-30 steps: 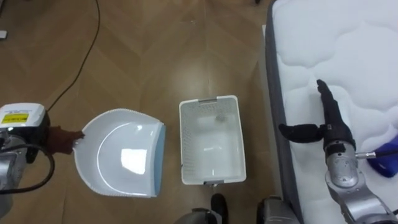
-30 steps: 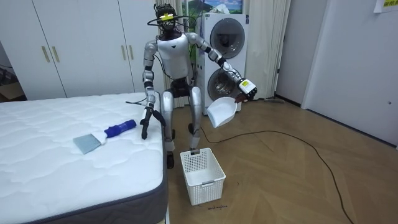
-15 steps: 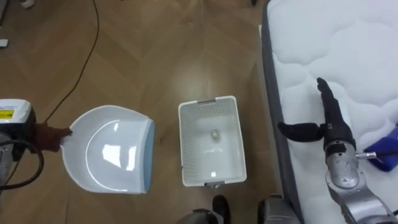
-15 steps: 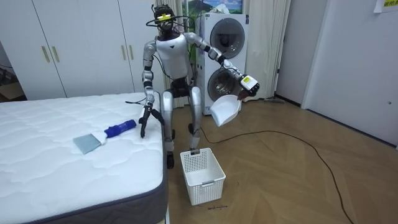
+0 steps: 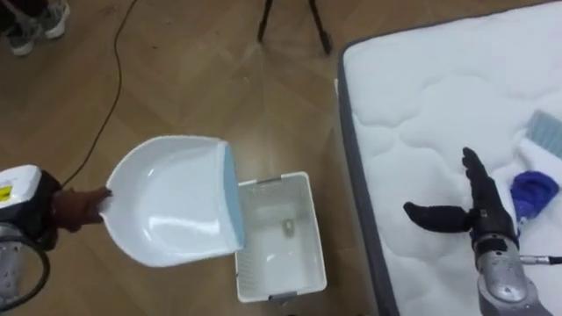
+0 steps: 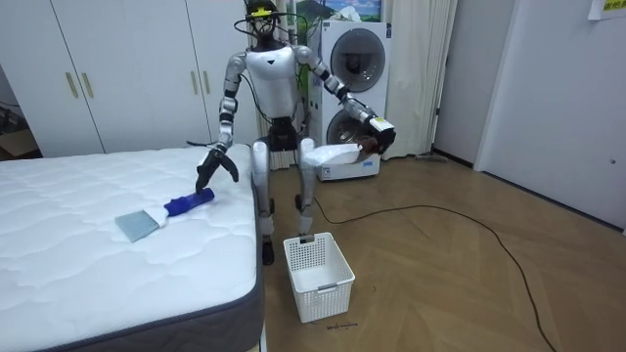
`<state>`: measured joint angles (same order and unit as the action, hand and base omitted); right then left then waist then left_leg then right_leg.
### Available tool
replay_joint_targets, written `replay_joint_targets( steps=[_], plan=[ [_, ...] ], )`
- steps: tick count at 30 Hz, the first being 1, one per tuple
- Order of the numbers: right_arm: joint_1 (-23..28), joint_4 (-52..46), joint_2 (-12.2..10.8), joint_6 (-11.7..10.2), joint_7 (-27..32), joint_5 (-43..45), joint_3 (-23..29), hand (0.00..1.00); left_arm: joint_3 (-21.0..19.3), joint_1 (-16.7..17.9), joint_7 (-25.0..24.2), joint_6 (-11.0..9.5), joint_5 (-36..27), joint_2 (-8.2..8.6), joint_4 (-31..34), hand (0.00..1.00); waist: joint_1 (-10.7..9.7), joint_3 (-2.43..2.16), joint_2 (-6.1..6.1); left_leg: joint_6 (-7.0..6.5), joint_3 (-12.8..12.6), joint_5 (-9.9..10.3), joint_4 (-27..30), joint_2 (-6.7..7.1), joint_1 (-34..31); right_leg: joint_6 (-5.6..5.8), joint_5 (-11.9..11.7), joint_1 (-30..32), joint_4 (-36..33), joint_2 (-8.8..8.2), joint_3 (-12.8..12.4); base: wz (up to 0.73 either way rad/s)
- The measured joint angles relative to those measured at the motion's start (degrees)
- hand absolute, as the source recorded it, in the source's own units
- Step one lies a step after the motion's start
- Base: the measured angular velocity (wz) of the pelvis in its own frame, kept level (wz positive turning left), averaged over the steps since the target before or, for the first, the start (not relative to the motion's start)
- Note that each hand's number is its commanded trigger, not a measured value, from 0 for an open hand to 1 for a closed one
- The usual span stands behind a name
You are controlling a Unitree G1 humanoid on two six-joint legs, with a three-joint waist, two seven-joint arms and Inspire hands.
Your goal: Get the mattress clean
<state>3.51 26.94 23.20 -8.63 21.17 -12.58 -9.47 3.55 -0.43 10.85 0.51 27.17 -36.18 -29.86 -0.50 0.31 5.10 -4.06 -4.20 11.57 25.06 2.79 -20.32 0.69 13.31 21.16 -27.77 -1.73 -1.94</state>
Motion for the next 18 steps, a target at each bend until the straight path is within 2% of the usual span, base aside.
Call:
replay_joint_targets(
  steps=[1,4,5,7,8,10,11,12,14,15,16,17,18],
  plan=[
    [1.52,-1.65,-0.11,-0.06,0.07,-0.12,0.87,0.0,-1.52,1.51,0.02,-0.65,-3.45,1.24,3.73,1.0,-0.14,-0.08,-0.44,0.04,-0.01,0.04,-0.77,-0.3,1.03,0.04,-0.78,-1.45,1.93,0.38,-0.16,-0.32],
    [3.93,-4.3,-0.72,-0.05,0.31,-0.13,2.41,0.0,-3.39,3.83,0.27,-1.44,-7.01,4.03,10.3,1.0,-0.84,-0.01,-1.94,0.03,-0.87,0.04,-3.27,-0.62,4.9,0.24,-1.99,-5.2,5.26,0.79,-1.19,-0.24],
    [4.44,-4.71,-0.85,-0.05,0.31,-0.19,2.54,0.0,-3.39,4.44,0.29,-1.56,-8.01,4.39,11.52,1.0,-0.91,-0.02,-2.31,0.01,-1.32,0.05,-3.9,-0.76,5.96,0.22,-2.22,-6.05,5.91,0.82,-1.23,-0.4],
    [6.31,-6.09,-1.14,-0.05,0.3,-0.18,3.52,0.0,-3.4,5.84,0.37,-2.98,-11.3,7.09,14.85,1.0,-0.65,0.03,-3.2,0.0,-2.33,0.78,-4.72,-1.22,8.78,0.14,-2.73,-8.4,7.16,1.13,-1.24,-0.44],
    [6.61,-6.42,-1.19,-0.05,0.16,-0.31,3.75,0.0,-3.4,6.03,0.37,-3.45,-11.86,7.93,15.15,1.0,-0.75,0.04,-3.61,0.02,-3.35,0.99,-5.0,-1.42,9.58,0.12,-2.75,-8.46,7.0,1.2,-1.4,-0.78],
    [7.67,-8.52,-1.59,-0.05,-0.79,-0.43,3.92,0.0,-3.52,8.14,0.41,-3.73,-12.02,10.86,16.68,1.0,1.57,0.12,-4.11,0.19,-7.83,2.3,-5.9,-2.61,13.17,-0.41,-3.65,-8.95,6.96,2.18,-1.79,-1.38],
    [7.71,-8.82,-1.66,-0.05,-1.15,-0.15,3.9,0.0,-3.53,8.42,0.36,-3.71,-12.05,11.52,16.66,1.0,2.32,0.13,-4.15,0.17,-8.59,2.85,-5.83,-2.82,13.94,-0.67,-3.84,-8.92,6.83,2.42,-1.67,-1.69],
    [7.61,-8.98,-1.77,-0.04,-1.93,-0.14,3.88,0.0,-3.64,8.68,0.34,-3.73,-12.01,12.62,16.67,1.0,3.13,0.15,-4.17,0.11,-9.91,3.66,-5.57,-3.2,14.99,-1.05,-4.75,-8.68,6.88,2.8,-0.8,-1.73],
    [7.34,-8.98,-2.0,0.01,-2.7,-0.16,3.27,0.0,-3.66,8.92,0.35,-4.08,-12.07,12.9,16.67,1.0,4.46,0.36,-4.61,-0.05,-12.65,3.91,-6.7,-3.91,16.84,-2.04,-6.97,-8.28,8.21,2.94,2.01,-1.85],
    [7.09,-8.97,-2.21,0.08,-3.21,-0.16,2.72,0.0,-3.66,9.26,0.35,-4.48,-12.13,12.9,16.61,1.0,4.86,0.33,-4.66,-0.14,-15.28,4.02,-7.48,-4.77,17.48,-3.01,-9.87,-8.57,10.67,2.98,5.82,-1.79],
    [6.73,-8.99,-2.78,0.18,-3.53,-0.17,2.55,0.0,-3.55,8.98,0.34,-4.71,-12.1,12.88,16.36,1.0,5.03,0.54,-4.46,-0.37,-19.64,4.29,-7.91,-6.28,17.32,-2.84,-10.34,-8.65,10.38,2.65,10.58,-1.6],
    [6.77,-8.91,-2.96,0.24,-3.54,-0.17,2.55,0.0,-3.35,8.75,0.27,-4.71,-12.04,13.19,15.97,1.0,4.61,0.55,-4.49,-0.35,-21.85,4.38,-8.03,-6.64,17.74,-2.21,-8.97,-8.58,7.55,1.85,12.63,-1.27],
    [6.78,-8.78,-3.07,0.63,-3.46,-0.16,2.5,0.0,-3.13,8.72,0.21,-4.71,-11.96,14.56,15.75,1.0,4.27,0.56,-4.41,-0.37,-25.69,4.39,-9.08,-7.0,19.09,-1.23,-5.91,-9.29,2.16,-0.3,14.98,-1.29]
  ],
)
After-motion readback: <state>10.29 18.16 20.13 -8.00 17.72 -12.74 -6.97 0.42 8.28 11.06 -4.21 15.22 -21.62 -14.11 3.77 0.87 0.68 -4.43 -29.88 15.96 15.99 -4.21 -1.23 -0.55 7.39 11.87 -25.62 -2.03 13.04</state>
